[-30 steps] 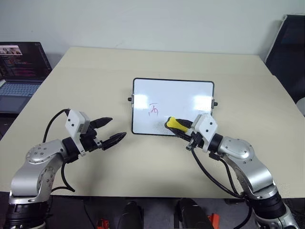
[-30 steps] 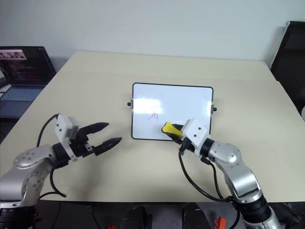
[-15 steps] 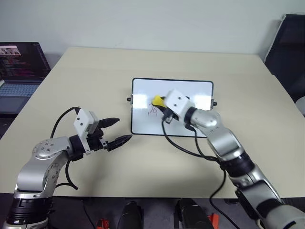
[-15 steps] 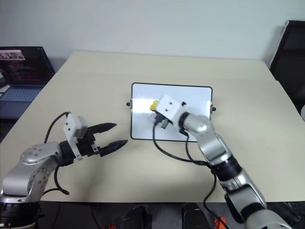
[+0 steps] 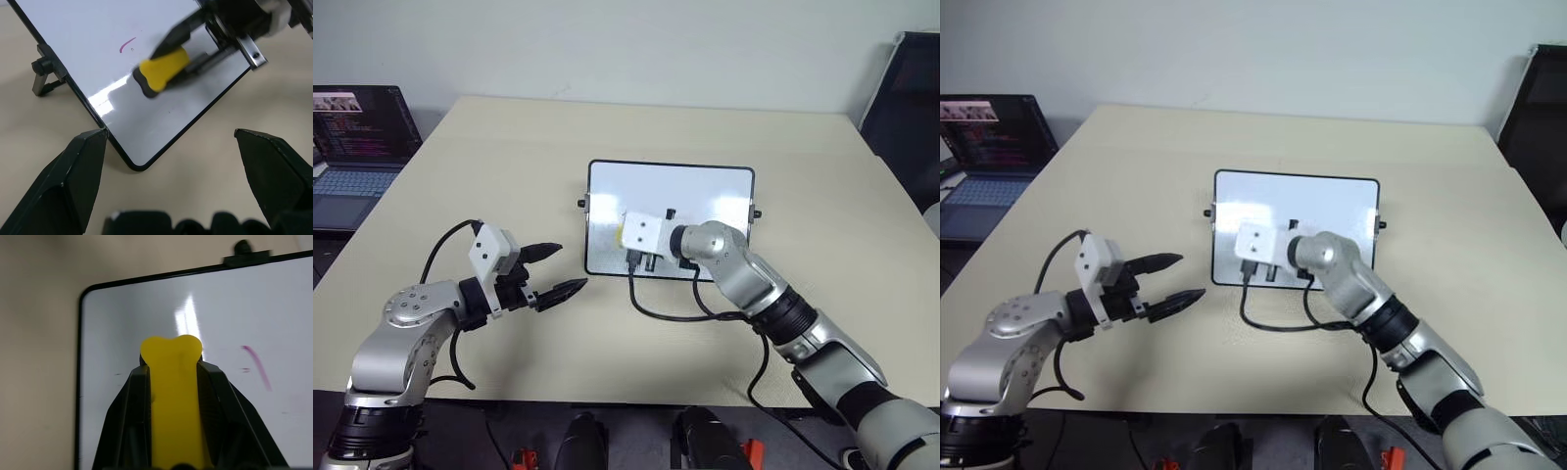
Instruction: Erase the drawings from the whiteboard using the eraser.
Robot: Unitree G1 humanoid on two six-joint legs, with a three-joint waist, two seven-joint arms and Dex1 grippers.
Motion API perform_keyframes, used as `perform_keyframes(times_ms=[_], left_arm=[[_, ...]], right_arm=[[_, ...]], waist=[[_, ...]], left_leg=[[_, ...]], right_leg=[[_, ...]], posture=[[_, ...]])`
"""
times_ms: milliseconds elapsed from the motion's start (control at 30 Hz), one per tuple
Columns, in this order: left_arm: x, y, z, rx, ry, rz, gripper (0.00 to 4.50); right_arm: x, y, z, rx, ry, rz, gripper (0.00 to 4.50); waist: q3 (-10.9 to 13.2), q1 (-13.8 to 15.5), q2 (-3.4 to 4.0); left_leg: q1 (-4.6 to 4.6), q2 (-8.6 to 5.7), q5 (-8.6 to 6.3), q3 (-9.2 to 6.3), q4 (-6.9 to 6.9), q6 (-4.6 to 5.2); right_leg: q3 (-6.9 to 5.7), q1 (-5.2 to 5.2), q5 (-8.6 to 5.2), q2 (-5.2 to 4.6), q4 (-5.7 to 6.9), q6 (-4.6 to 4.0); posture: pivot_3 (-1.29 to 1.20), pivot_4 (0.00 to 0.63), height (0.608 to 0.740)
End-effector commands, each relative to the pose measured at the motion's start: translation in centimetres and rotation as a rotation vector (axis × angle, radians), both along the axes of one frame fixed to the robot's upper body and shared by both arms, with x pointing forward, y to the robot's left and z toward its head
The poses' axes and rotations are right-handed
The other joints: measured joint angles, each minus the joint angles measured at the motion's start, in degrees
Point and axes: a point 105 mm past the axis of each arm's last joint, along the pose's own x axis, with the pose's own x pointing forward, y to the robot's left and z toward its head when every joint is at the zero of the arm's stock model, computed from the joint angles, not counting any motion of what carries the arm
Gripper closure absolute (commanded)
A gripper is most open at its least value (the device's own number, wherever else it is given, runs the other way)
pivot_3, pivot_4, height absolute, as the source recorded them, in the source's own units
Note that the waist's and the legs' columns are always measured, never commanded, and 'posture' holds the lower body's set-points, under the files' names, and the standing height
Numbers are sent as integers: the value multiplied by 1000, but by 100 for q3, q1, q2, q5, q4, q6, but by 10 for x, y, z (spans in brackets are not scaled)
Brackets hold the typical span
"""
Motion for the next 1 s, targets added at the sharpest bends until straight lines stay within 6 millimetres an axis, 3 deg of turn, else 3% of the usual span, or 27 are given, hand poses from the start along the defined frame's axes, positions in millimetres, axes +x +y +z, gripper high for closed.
perform_keyframes(times_ms=[33, 100, 167, 400, 500, 633, 767, 867, 1000], left_arm=[[-1, -5, 10, 13, -47, -30, 0], [-1, -6, 10, 11, -45, -34, 0], [-1, -6, 9, 11, -44, -35, 0], [-1, -7, 9, 8, -40, -38, 0], [-1, -8, 9, 7, -39, -39, 0], [-2, -9, 9, 5, -37, -41, 0], [-2, -9, 8, 5, -35, -41, 0], [-2, -9, 8, 4, -35, -42, 0], [-2, -9, 8, 2, -35, -43, 0]], right_arm=[[25, -10, 27, 16, -191, -108, 3525], [35, -12, 43, 54, -270, -152, 3525], [37, -11, 45, 59, -270, -152, 3526], [11, -8, 0, -64, -55, -26, 3527], [4, -8, -6, -95, -26, 8, 3527], [35, -16, 31, -2, -235, -143, 3527], [45, -28, 37, 19, -265, -200, 3527], [39, -36, 17, -30, -160, -181, 3527], [8, -38, -19, -130, 31, -62, 3527]], waist=[[0, 0, 0], [1, -5, 1], [0, 8, -1], [-3, 4, -5], [-2, 2, -3], [-2, -5, -2], [-3, 18, -4], [-4, 13, -6], [-5, 17, -7]], left_leg=[[1, 0, 1, 0, 0, 1], [2, 0, 3, 0, 0, 3], [2, 0, 11, 0, 0, 9], [3, 0, 12, 0, -2, 9], [3, 0, 12, -2, -2, 9], [7, 0, 14, -2, 2, 11], [8, -1, 31, -2, 2, 12], [8, 0, 34, -1, 3, 10], [9, 0, 33, -2, -1, 10]], right_leg=[[-1, 0, 0, 0, 1, 0], [0, -2, -1, 0, 2, -1], [0, -1, 0, 1, 0, -10], [-1, 3, 4, 1, -3, -1], [-2, 5, 4, 1, -3, 1], [-2, 5, 0, 1, 1, -13], [-2, 6, 14, 0, -2, -20], [0, 10, 15, 0, -5, -20], [-3, 15, 10, 0, -7, -15]], posture=[[0, 150, 740], [0, 150, 740], [0, 150, 740], [0, 150, 740], [0, 150, 740], [0, 150, 740], [0, 150, 740], [0, 150, 740], [0, 150, 740]])
